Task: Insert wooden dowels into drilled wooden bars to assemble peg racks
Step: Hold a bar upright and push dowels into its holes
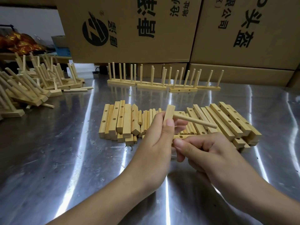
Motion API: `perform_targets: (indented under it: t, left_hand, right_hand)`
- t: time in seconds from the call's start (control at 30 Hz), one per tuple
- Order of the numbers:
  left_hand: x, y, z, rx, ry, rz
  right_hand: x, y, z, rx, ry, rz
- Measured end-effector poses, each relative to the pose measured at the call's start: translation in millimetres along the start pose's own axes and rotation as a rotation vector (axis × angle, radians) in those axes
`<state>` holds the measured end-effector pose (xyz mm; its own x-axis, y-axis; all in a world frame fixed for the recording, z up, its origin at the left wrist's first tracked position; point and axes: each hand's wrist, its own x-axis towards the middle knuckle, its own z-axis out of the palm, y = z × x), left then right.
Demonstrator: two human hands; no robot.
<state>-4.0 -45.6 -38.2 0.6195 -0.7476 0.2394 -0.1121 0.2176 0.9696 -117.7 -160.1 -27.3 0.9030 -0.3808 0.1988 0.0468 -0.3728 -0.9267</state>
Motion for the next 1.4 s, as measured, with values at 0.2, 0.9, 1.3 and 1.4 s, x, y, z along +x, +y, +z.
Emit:
perform_targets:
  t: [0.2, 0.9, 1.3, 1.4]
  left_hand:
    - [0, 6, 0, 0.021, -0.015, 0.063]
    - [36, 25, -50, -0.732, 0.327, -0.223]
    - [38, 33, -63, -0.805, 0.378, -0.175]
    - [38, 34, -64, -0.796, 0.393, -0.181]
  right_hand:
    - [2, -8, -5, -0.016, -0.026, 0.032]
    - [25, 34, -24, -0.815, 0.412, -0.324]
    - [55, 6, 7, -0.990, 0.215, -0.418]
    - [69, 3, 9, -1.115, 0.123, -0.363]
